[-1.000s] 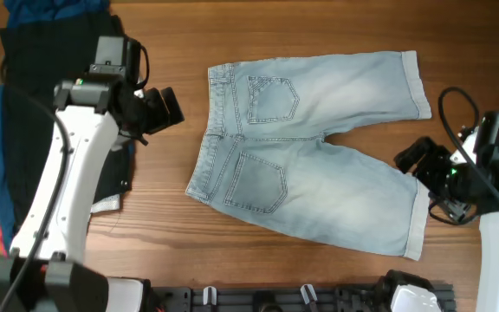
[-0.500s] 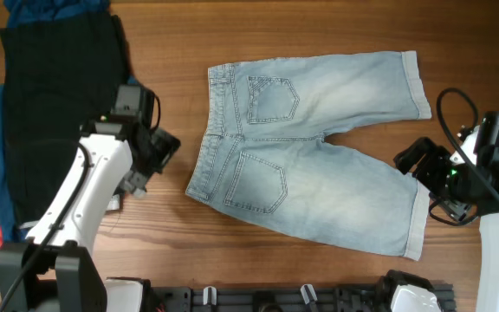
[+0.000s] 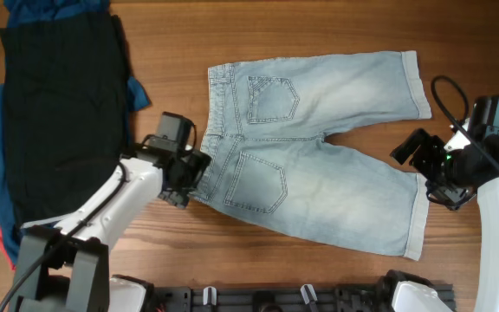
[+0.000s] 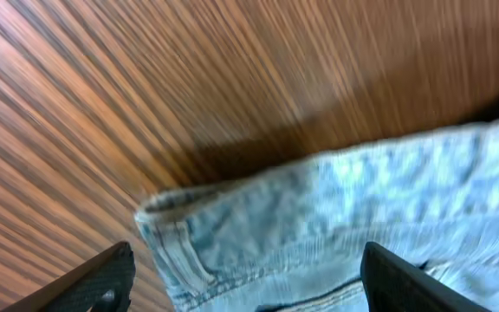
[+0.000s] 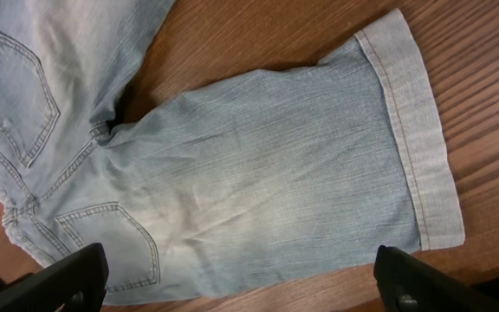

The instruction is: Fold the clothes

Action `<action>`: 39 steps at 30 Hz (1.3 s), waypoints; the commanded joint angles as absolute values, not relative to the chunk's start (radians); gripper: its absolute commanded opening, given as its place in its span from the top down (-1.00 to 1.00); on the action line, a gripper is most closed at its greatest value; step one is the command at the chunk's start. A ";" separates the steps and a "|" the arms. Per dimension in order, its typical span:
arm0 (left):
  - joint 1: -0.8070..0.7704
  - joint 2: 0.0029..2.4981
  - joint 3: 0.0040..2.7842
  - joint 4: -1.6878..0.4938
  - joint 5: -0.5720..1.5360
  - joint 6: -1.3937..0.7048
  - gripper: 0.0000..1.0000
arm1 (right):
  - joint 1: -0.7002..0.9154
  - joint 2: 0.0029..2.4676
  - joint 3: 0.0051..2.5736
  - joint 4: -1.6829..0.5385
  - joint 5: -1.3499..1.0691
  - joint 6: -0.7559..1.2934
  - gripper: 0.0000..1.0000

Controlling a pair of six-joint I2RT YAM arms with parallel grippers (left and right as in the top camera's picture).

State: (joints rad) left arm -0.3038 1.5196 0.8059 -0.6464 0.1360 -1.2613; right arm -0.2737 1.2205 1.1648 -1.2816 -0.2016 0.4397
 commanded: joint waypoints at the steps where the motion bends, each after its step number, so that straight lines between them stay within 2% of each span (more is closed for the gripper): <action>1: -0.361 1.520 0.798 -0.662 0.096 -1.235 -0.61 | -0.271 1.220 1.166 -1.280 -0.204 0.429 -0.98; 4: -0.366 1.521 0.798 -0.675 0.092 -1.235 -0.56 | -0.271 1.220 1.166 -1.281 -0.204 0.429 -0.98; 13: -0.364 1.522 0.785 -0.685 0.085 -1.235 -0.60 | -0.271 1.220 1.166 -1.297 -0.208 0.429 -0.98; 20: -0.347 1.598 0.785 -0.614 0.109 -1.212 -0.23 | -0.271 1.220 1.166 -1.299 -0.208 0.430 -0.97; 24: -0.313 1.611 0.785 -0.609 0.140 -1.181 -0.20 | -0.271 1.220 1.166 -1.299 -0.208 0.430 -0.97; 25: -0.310 1.617 0.785 -0.609 0.142 -1.176 -0.08 | -0.271 1.220 1.166 -1.299 -0.208 0.429 -0.97; 27: -0.309 1.629 0.785 -0.608 0.142 -1.172 0.01 | -0.271 1.220 1.166 -1.301 -0.208 0.429 -0.98; 31: -0.291 1.633 0.785 -0.593 0.170 -1.118 0.03 | -0.271 1.220 1.166 -1.303 -0.208 0.429 -0.98; 32: -0.281 1.636 0.785 -0.589 0.183 -1.082 0.08 | -0.271 1.220 1.166 -1.302 -0.208 0.429 -0.98; 34: -0.265 1.646 0.785 -0.595 0.183 -1.016 0.35 | -0.271 1.220 1.166 -1.303 -0.208 0.429 -0.97; 37: -0.246 1.695 0.785 -0.584 0.183 -0.988 0.92 | -0.271 1.220 1.166 -1.316 -0.208 0.427 -0.97; 39: -0.223 1.708 0.785 -0.548 0.178 -0.962 0.92 | -0.271 1.220 1.166 -1.336 -0.208 0.430 -0.97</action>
